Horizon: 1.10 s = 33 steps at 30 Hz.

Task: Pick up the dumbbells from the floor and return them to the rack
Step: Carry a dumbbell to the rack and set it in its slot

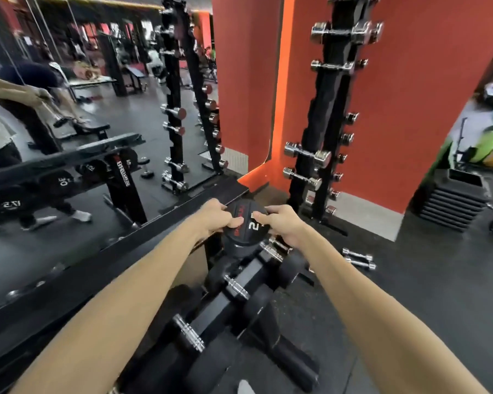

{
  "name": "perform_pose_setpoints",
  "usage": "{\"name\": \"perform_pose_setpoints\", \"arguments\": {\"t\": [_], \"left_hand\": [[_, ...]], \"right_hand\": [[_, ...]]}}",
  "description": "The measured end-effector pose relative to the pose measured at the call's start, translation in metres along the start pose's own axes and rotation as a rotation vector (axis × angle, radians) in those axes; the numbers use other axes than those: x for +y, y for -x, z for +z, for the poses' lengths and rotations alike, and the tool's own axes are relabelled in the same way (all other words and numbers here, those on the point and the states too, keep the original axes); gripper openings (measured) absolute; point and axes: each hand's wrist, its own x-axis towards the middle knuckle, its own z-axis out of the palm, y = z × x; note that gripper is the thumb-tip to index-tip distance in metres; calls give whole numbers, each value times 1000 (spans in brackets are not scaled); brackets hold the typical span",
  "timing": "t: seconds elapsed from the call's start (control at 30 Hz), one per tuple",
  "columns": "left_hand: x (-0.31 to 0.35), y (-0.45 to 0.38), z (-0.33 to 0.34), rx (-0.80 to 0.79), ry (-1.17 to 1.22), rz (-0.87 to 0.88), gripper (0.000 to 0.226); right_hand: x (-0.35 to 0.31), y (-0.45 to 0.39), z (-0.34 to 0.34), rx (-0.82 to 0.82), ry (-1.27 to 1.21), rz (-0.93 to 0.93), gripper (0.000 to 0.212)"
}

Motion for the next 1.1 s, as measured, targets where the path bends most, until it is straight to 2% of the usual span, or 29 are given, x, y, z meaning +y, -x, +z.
{"name": "perform_pose_setpoints", "arguments": {"t": [0.03,0.1,0.13,0.23,0.27,0.33,0.4,0.53,0.63,0.73,0.93,1.03,1.1], "left_hand": [[5,-28,-6,32,-4,9,34],[14,-61,-14,68,-25,25,45],[19,-81,-21,97,-49,38,43],[36,-126,-37,131,-152,60,16],[41,-141,-42,158,-172,67,18],[48,-171,-51,242,-188,55,41],[54,-197,-56,295,-183,18,52],[61,-252,-65,387,-206,-27,41],[60,-288,-59,447,-301,-50,38],[60,-319,-47,503,-459,-105,51],[50,-375,-21,581,-590,-287,62],[41,-399,-4,653,-636,-344,63],[34,-405,8,644,-639,-380,61]], "right_hand": [[-6,-28,-4,-19,4,-13,39],[-15,-64,-6,-42,10,-32,33],[-20,-89,-6,-52,17,-42,31],[-36,-148,-6,-75,57,-62,28],[-42,-168,-5,-96,72,-71,25],[-54,-207,-5,-145,80,-97,23],[-62,-243,-5,-186,108,-126,27],[-76,-314,-7,-284,143,-145,27],[-67,-371,-7,-347,196,-136,29],[-53,-422,-5,-413,245,-178,34],[-28,-493,0,-565,348,-276,21],[-16,-526,-2,-624,458,-307,33],[-3,-541,-5,-695,541,-340,38]]}}
